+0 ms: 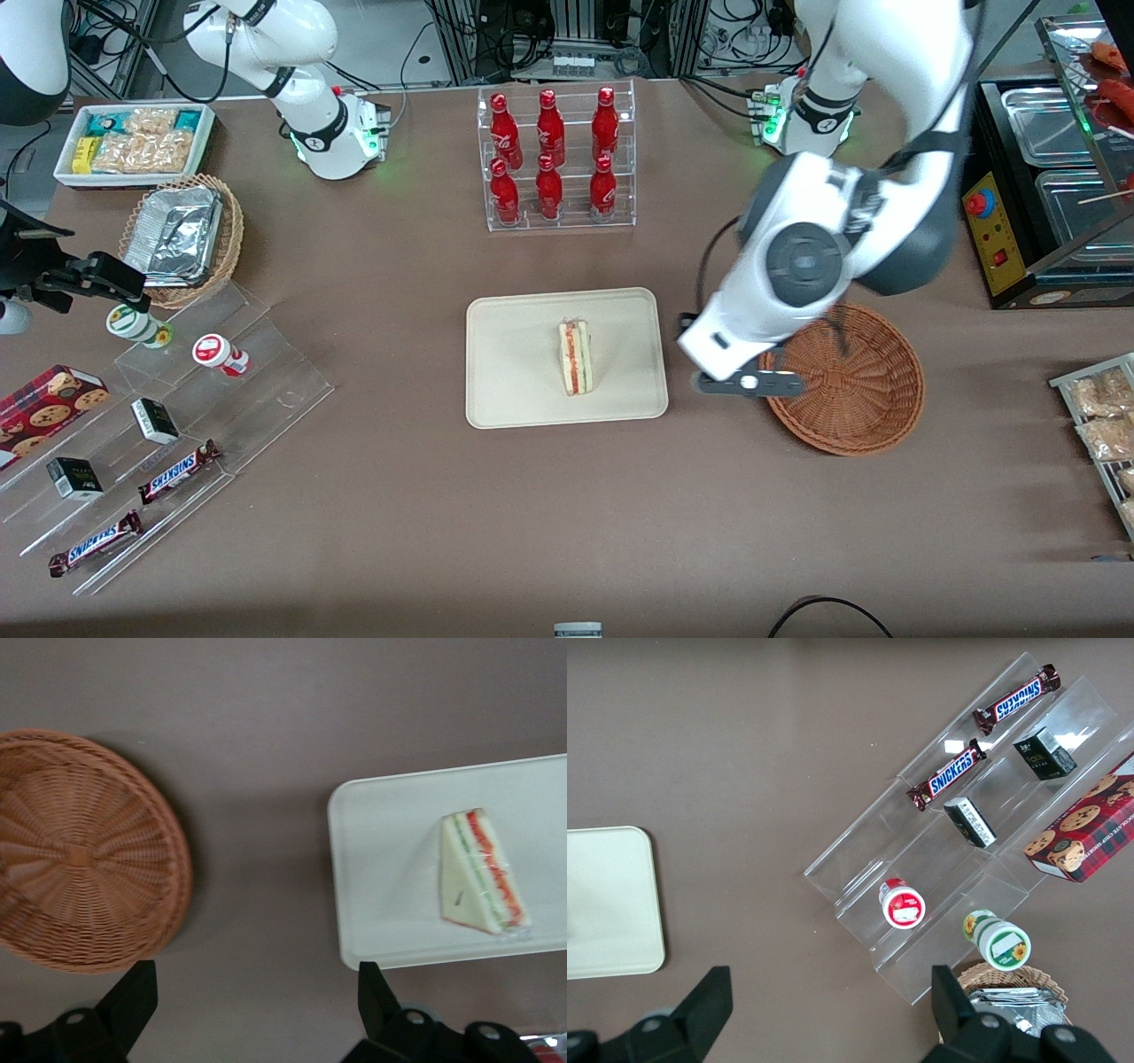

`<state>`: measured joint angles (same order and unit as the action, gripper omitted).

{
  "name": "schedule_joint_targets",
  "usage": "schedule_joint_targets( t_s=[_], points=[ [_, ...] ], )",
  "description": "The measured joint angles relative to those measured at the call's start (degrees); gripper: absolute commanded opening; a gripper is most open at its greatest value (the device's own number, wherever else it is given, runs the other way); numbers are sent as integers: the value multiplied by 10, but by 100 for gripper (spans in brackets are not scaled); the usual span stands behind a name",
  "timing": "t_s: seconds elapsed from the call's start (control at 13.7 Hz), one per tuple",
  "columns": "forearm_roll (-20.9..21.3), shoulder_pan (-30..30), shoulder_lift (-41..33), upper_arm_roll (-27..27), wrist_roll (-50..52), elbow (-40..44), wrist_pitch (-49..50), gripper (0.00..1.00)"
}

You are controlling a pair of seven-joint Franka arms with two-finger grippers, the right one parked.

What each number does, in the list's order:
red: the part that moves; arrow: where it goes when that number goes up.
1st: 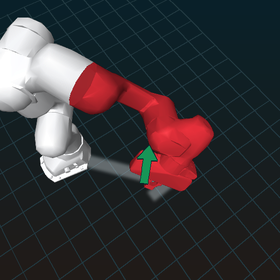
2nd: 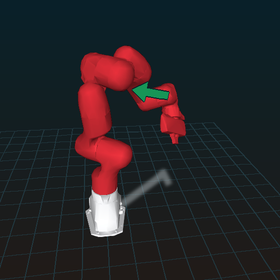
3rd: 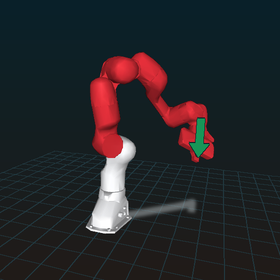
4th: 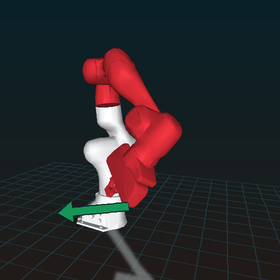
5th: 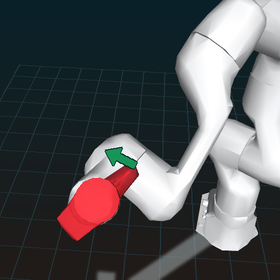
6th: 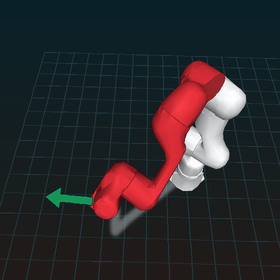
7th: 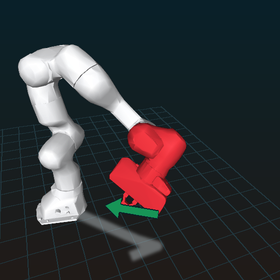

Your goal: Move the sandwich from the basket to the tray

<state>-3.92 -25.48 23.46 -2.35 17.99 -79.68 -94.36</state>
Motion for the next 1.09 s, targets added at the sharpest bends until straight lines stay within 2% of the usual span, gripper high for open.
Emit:
schedule_joint_targets(
  t_s=[0.36, 0.73, 1.09],
  points=[
    [0, 97, -75, -2, -135, -29, 78, 100],
    [24, 151, -135, 3, -170, -42, 148, 100],
    [29, 266, -206, 78, -191, -80, 196, 100]
  ],
)
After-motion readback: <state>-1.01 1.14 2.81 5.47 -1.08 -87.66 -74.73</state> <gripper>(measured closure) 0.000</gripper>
